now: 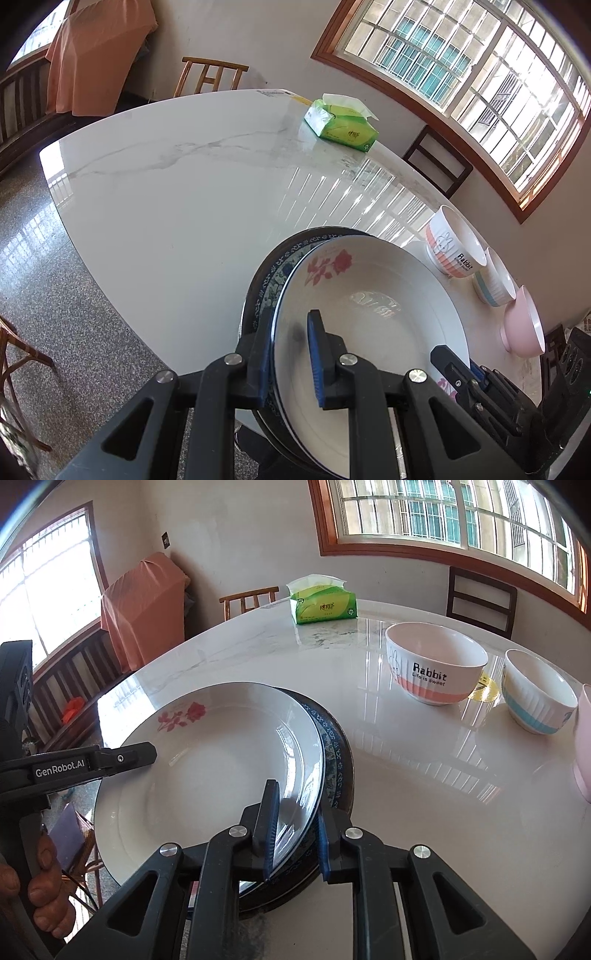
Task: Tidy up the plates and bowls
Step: 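Set the white plate on the stack and open the right tool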
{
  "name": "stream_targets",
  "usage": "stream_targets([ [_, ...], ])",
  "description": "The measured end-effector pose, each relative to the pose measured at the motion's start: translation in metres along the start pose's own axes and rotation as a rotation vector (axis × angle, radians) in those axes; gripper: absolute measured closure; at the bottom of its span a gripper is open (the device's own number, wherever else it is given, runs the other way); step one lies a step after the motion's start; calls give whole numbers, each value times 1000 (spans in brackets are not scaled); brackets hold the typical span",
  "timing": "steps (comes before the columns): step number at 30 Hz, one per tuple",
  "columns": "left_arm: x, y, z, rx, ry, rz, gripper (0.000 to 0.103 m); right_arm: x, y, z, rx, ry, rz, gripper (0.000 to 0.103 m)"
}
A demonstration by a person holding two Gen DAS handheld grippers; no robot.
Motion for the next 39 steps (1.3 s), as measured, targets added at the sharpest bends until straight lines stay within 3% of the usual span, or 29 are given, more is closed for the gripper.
stream_targets([
  [17, 0, -3, 3, 9, -1, -37, 86, 5, -1, 21, -168, 137, -88, 74],
  [19, 1, -3, 2, 19, -6, -36, 86, -1, -2, 26, -193, 146, -131, 53],
  [21, 1, -4, 1, 23, -7, -37, 86, -7, -3, 30, -218, 192, -183, 40],
  [23, -1, -3, 0, 30, -20, -55, 86, -9, -4, 30, -217, 207, -195, 40],
  [28, -10, -5, -12, 130, -129, -120, 80, -11, -10, 4, -78, 199, -201, 40],
  [31, -21, -7, -13, 128, -113, -156, 77, -12, -10, -13, 5, 178, -201, 40],
  [35, -32, -6, -21, 139, -61, -173, 76, -16, -6, -41, 107, 169, -194, 40],
  [39, -33, 9, -43, 164, 92, -109, 70, -32, 9, -76, 202, 193, -199, 39],
])
Point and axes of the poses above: each gripper's, at about its wrist camera, not at the fingertips, and x roughly the way its jaws point, z to its left, y to its underside, the point moved 2 cm from there along x, roughly the way its jaws point, and after that the axes turned 8 degrees about y, right-handed, at the moved point
